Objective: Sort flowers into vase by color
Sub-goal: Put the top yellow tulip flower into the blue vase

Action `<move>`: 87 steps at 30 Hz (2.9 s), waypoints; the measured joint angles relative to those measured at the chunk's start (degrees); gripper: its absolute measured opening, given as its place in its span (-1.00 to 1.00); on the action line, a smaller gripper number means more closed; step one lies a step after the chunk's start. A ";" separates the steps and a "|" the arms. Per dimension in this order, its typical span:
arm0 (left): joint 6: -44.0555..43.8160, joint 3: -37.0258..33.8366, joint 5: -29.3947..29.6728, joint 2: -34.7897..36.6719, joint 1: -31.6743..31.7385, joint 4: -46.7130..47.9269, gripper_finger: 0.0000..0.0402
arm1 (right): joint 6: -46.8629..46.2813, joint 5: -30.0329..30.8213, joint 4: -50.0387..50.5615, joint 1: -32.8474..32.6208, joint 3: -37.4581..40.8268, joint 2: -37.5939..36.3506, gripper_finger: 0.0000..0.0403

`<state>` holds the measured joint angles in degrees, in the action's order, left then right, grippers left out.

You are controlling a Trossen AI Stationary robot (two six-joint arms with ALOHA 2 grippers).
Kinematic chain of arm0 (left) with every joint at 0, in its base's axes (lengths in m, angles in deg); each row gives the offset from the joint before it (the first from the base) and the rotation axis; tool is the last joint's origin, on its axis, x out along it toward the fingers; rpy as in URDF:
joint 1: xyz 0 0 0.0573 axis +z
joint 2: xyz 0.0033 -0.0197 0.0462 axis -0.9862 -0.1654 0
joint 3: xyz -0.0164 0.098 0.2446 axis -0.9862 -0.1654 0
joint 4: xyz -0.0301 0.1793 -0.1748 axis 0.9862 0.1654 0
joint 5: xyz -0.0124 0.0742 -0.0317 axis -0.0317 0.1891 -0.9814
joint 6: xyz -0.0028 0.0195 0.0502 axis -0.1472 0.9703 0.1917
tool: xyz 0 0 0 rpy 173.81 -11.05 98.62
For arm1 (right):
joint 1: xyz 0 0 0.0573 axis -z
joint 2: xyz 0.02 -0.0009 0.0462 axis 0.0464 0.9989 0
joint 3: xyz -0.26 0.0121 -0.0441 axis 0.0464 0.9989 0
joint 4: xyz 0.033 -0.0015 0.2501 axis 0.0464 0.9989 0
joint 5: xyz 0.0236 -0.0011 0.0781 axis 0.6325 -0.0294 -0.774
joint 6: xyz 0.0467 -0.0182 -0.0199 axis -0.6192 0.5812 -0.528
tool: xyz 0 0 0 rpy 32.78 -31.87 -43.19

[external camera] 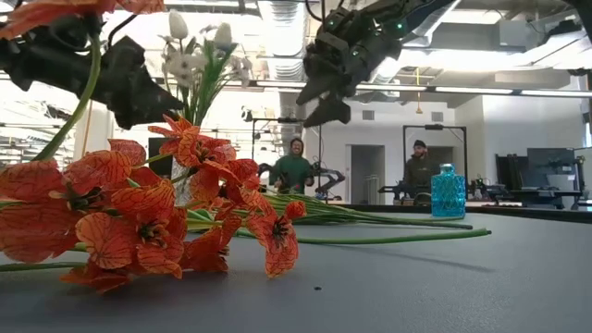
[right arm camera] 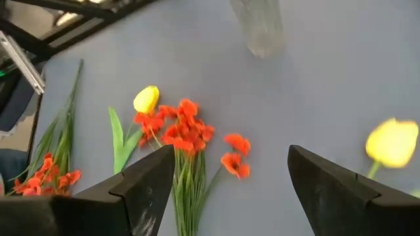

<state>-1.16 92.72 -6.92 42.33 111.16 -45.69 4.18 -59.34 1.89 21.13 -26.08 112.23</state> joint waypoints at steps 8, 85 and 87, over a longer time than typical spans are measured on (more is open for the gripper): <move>-11.07 0.02 -6.56 3.66 -7.01 13.62 0.20 | -2.32 10.10 7.71 0.02 2.53 0.07 0.60; -12.69 12.74 35.22 -3.68 -40.33 22.88 0.20 | -8.94 26.10 -27.27 12.44 29.25 -33.33 -0.86; -14.38 12.10 35.25 -3.70 -40.33 22.64 0.20 | -7.43 26.09 -33.91 14.38 34.59 -38.04 -0.86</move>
<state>-15.54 104.82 28.33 38.63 70.83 -23.05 -3.25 -33.25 -32.02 35.52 8.51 74.18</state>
